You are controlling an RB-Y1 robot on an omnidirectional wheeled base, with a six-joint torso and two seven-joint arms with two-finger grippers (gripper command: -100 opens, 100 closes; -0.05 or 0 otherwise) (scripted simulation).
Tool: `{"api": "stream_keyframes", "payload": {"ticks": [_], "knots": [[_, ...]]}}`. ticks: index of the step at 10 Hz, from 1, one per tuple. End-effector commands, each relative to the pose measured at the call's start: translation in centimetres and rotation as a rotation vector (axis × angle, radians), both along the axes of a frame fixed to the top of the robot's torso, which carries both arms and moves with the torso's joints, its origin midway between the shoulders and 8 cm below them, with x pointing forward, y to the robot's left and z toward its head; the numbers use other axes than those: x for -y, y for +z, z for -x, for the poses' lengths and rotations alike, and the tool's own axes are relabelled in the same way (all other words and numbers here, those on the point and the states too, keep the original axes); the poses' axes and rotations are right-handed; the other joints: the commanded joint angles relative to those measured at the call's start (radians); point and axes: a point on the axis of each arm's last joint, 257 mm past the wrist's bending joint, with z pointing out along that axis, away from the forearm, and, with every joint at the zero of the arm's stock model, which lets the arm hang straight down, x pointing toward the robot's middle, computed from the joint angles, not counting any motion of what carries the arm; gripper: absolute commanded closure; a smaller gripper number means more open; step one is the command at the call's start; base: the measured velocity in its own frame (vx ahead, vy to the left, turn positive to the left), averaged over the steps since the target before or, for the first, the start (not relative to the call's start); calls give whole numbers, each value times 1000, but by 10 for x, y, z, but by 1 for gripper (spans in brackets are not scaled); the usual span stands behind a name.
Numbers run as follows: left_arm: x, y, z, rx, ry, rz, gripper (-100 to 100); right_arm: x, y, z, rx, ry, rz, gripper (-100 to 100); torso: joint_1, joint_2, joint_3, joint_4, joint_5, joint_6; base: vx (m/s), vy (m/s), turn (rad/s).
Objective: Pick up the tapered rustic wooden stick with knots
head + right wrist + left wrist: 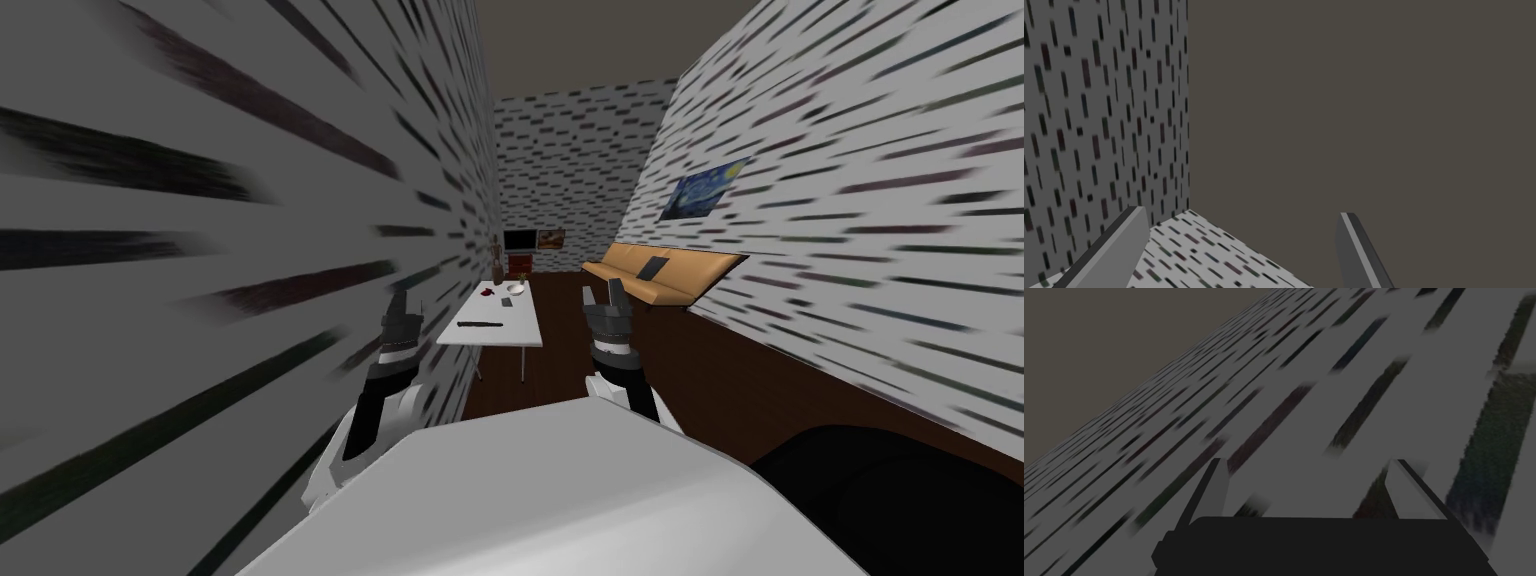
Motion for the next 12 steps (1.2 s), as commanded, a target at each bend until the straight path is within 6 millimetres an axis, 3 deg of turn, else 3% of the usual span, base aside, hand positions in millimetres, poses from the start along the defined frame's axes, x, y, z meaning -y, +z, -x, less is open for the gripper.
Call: {"api": "stream_keyframes", "payload": {"ticks": [1, 12], "knots": [[-10, -10, -21, -49, 19, -9, -100, 0, 0, 0, 0, 0, 0, 0, 0, 0, 0, 0, 0, 0, -63, -3, -57], [-54, -72, -124, -329, 111, 39, -100, 0, 0, 0, 0, 0, 0, 0, 0, 0, 0, 0, 0, 0, -39, -5, -26]]}}
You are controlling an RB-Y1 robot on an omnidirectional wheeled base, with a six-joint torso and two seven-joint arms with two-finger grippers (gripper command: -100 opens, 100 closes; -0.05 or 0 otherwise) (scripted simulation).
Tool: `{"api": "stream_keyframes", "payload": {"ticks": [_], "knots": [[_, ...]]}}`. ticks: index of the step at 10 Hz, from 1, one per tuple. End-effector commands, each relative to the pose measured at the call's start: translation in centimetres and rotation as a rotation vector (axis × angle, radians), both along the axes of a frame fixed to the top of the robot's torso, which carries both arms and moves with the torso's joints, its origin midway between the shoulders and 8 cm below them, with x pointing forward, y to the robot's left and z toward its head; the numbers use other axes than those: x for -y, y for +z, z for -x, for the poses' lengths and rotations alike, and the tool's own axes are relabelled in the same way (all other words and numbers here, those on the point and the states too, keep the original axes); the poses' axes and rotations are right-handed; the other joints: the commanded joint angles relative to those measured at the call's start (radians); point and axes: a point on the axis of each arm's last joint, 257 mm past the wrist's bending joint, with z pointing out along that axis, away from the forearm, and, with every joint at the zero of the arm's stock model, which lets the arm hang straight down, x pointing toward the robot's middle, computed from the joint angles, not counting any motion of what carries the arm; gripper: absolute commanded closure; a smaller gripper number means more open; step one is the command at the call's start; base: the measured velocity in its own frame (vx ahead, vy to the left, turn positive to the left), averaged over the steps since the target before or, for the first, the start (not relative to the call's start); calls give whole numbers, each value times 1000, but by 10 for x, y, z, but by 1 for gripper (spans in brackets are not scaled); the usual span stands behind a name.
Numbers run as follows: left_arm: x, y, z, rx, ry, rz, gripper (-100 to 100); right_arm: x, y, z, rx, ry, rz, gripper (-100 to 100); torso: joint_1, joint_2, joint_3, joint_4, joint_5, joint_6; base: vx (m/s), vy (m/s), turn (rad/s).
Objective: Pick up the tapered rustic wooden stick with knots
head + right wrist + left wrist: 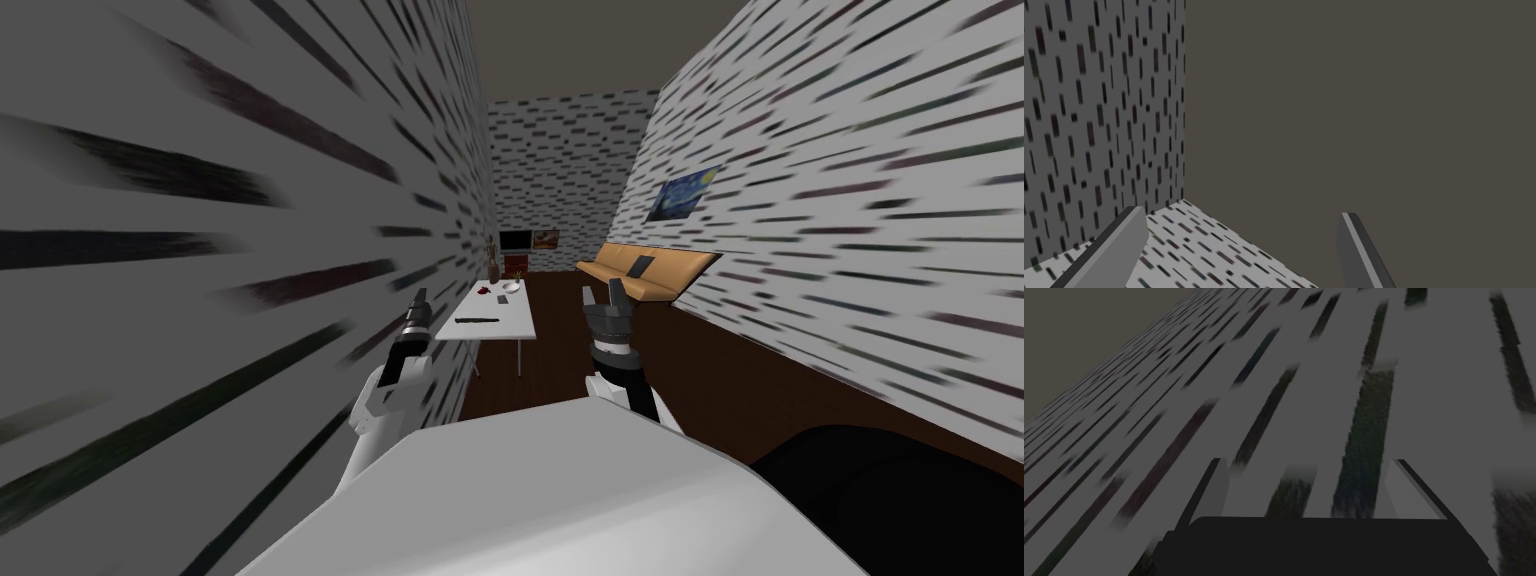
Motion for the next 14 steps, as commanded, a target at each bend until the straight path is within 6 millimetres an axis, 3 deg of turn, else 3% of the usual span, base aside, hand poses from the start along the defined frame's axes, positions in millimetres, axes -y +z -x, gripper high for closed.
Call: {"api": "stream_keyframes", "payload": {"ticks": [1, 5, 6, 7, 8, 10, 14], "knots": [[-6, -11, -18, -48, 19, 15, -100, 0, 0, 0, 0, 0, 0, 0, 0, 0, 0, 0, 0, 0, -31, -11, -32], [-19, -34, -57, -165, 50, 60, -100, 0, 0, 0, 0, 0, 0, 0, 0, 0, 0, 0, 0, 0, -31, -8, -14], [-22, -51, -63, -212, 57, 71, -100, 0, 0, 0, 0, 0, 0, 0, 0, 0, 0, 0, 0, 0, -22, -7, -5], [-24, -50, -74, -231, 64, 84, -100, 0, 0, 0, 0, 0, 0, 0, 0, -1, 0, 0, 0, 0, -23, -17, -2], [-26, -67, -80, -280, 69, 95, -100, 0, 0, 0, 0, 0, 0, 0, -1, -1, -1, 0, 0, 0, -18, -13, -3], [-29, -73, -93, -323, 78, 114, -100, 0, 0, 0, 0, 0, 0, 0, 0, -1, -1, 0, 0, 0, -9, -5, 3], [-31, -105, -113, -433, 88, 148, -100, 0, 0, 0, 0, 0, 0, 0, 0, -2, -1, 0, 0, 0, -8, -7, 5]]}}
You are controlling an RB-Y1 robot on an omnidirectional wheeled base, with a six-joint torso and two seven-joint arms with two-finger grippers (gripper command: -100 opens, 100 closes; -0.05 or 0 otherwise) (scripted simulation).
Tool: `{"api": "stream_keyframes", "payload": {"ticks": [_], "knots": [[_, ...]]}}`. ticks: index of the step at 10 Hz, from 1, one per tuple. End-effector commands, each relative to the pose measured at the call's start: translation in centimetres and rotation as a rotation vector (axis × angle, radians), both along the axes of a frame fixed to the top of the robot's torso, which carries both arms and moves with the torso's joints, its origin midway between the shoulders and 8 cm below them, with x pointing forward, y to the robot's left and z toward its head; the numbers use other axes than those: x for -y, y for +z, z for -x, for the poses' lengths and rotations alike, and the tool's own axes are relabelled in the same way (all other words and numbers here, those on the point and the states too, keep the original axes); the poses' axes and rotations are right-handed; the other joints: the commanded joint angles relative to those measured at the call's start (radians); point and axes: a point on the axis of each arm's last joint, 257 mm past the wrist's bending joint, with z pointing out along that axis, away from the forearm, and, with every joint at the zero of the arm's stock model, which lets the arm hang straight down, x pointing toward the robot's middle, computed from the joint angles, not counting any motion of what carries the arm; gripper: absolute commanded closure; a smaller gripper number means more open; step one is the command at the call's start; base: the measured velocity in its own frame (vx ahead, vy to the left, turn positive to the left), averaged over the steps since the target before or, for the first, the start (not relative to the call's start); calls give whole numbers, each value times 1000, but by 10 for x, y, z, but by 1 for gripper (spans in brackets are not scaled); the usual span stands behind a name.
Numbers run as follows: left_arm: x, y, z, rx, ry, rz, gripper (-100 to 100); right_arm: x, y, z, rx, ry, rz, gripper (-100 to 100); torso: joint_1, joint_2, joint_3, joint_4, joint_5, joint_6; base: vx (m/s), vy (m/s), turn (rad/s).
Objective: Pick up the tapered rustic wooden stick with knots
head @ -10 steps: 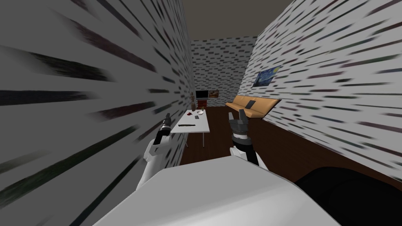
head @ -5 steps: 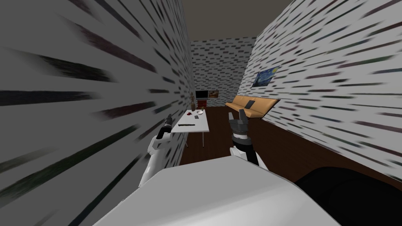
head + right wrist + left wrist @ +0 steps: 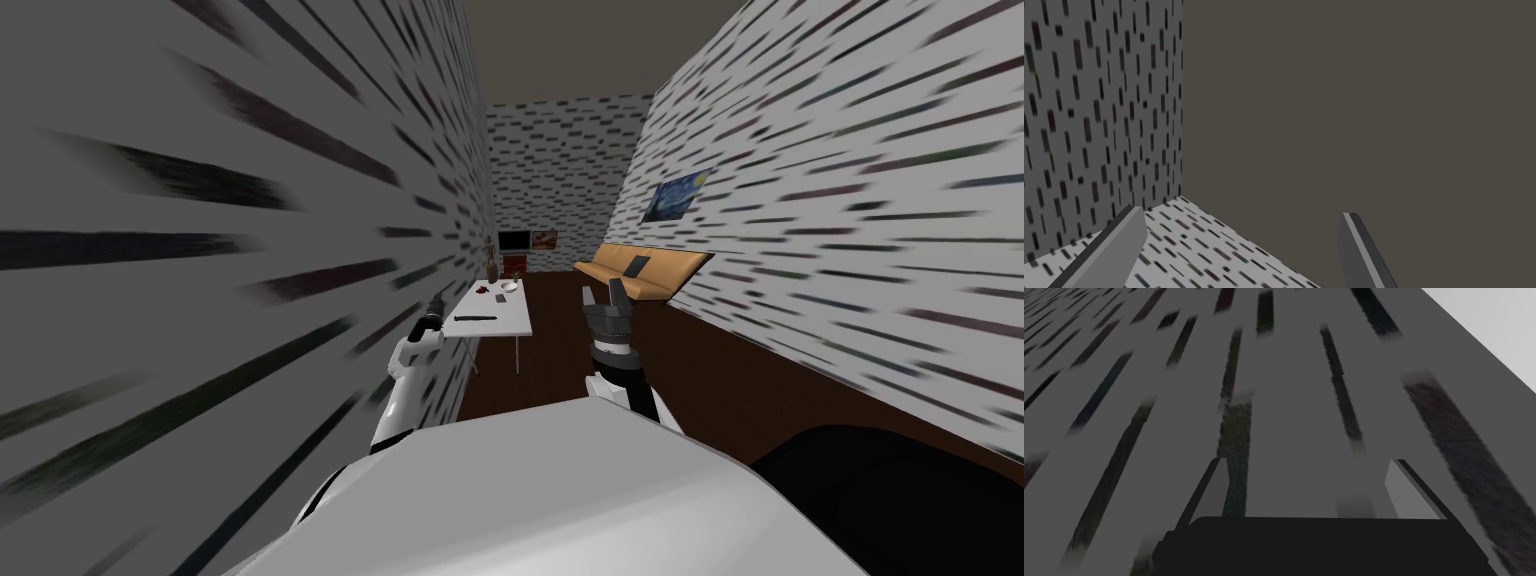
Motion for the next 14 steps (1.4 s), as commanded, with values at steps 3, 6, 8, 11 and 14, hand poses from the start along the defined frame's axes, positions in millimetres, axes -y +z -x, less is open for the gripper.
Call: {"api": "stream_keyframes", "payload": {"ticks": [3, 6, 8, 11, 14], "knots": [[3, -20, -24, -108, 5, 42, -100, 0, 0, 0, 0, 0, 0, 0, 0, 0, 0, 0, 0, 0, 1, -12, 22], [9, -42, -37, -203, 4, 73, -100, 0, 0, 0, 0, 0, 0, 0, 0, 0, 0, 0, 0, 0, 5, -8, 20], [9, -60, -37, -252, 8, 83, -100, 0, 0, 0, 0, 0, 0, 0, 0, -1, -1, 0, 0, 0, 11, -8, 5], [17, -77, -45, -332, 4, 107, -100, 0, 0, 0, 0, 0, 0, 0, 0, -1, -1, 0, 0, 0, 14, -10, 24], [34, -94, -58, -438, -11, 136, -100, 0, 0, 0, 0, 0, 0, 0, -1, -2, -1, 0, 0, 0, 25, -16, 46]]}}
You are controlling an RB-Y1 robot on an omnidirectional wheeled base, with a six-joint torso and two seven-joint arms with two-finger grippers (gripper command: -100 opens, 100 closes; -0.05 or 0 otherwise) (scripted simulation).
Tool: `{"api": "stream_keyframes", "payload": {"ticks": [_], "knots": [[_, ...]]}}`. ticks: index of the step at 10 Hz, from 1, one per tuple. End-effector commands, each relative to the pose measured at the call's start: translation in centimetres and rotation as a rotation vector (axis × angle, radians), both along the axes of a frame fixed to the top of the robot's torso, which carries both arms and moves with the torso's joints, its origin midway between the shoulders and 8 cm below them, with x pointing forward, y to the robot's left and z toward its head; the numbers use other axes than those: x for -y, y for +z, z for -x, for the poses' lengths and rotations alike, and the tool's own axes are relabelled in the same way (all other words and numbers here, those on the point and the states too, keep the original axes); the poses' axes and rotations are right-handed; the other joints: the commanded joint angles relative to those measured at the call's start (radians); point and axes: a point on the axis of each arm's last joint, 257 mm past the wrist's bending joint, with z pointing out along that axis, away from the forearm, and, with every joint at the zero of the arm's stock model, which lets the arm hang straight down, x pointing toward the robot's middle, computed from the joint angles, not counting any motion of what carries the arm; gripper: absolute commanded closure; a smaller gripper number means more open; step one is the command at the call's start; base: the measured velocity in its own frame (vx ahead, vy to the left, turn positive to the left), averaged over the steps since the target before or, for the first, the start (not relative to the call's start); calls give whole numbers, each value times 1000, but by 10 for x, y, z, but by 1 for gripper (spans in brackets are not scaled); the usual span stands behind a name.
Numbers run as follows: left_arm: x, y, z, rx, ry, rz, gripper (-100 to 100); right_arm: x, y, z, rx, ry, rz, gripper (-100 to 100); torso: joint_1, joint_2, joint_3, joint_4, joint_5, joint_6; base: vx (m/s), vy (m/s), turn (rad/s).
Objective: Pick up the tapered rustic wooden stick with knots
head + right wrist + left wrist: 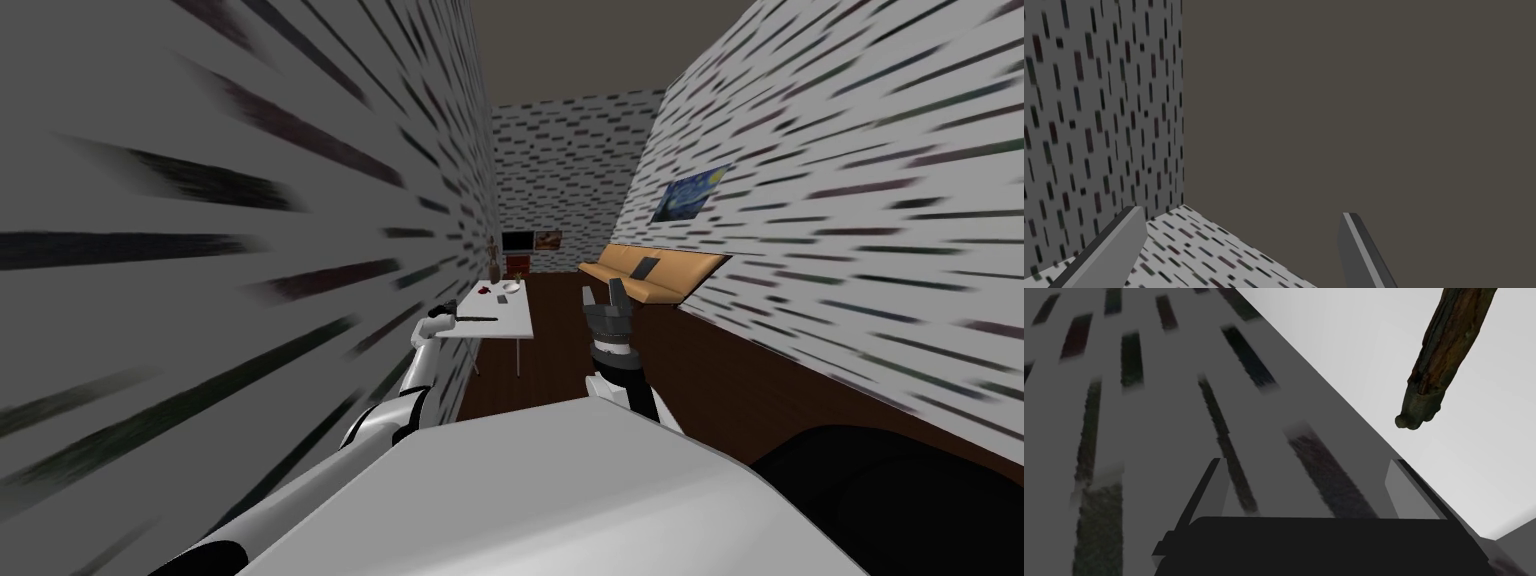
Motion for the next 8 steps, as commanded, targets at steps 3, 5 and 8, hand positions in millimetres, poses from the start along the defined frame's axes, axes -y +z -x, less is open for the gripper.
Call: {"api": "stream_keyframes", "payload": {"ticks": [3, 5, 8], "knots": [[18, -16, -7, -113, -16, 28, -100, 0, 0, 0, 0, 0, 0, 0, 1, 1, 0, 0, 0, 0, 28, -12, 25], [30, -26, -8, -180, -28, 43, -100, 0, 0, 0, 0, 0, 0, 0, 1, 0, 0, 0, 0, 0, 38, -18, 57], [48, -52, -1, -307, -45, 63, -100, 0, 0, 0, 0, 0, 0, 0, 0, -1, -1, 0, 0, 0, 44, -19, 46]]}}
